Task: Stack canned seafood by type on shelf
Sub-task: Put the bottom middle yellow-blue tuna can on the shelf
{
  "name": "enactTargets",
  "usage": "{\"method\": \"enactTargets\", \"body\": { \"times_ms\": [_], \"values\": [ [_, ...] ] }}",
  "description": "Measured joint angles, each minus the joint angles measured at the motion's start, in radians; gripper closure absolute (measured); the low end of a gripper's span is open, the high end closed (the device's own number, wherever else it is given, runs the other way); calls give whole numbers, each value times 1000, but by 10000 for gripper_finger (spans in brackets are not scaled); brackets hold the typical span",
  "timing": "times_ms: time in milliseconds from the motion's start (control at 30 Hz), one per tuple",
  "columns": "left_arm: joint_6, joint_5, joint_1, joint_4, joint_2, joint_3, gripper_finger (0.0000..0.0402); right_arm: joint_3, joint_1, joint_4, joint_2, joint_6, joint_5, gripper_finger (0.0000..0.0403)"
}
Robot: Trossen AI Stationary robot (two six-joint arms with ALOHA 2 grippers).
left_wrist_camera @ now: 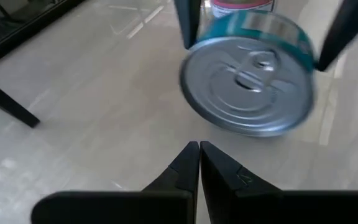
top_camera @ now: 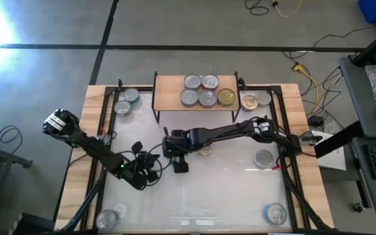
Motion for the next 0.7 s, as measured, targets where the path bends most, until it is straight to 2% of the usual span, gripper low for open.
{"method": "enactTargets", "body": {
  "times_ms": [167, 400, 700],
  "values": [
    [22, 22, 0, 0, -26, 3, 401, 20, 38, -18, 0, -4, 45, 30],
    [27, 25, 0, -1, -58, 3, 401, 84, 88, -28, -4, 1, 55, 30],
    [27, 48, -1, 14, -61, 9, 401, 211, 150, -183, -6, 2, 215, 30]
  ]
}}
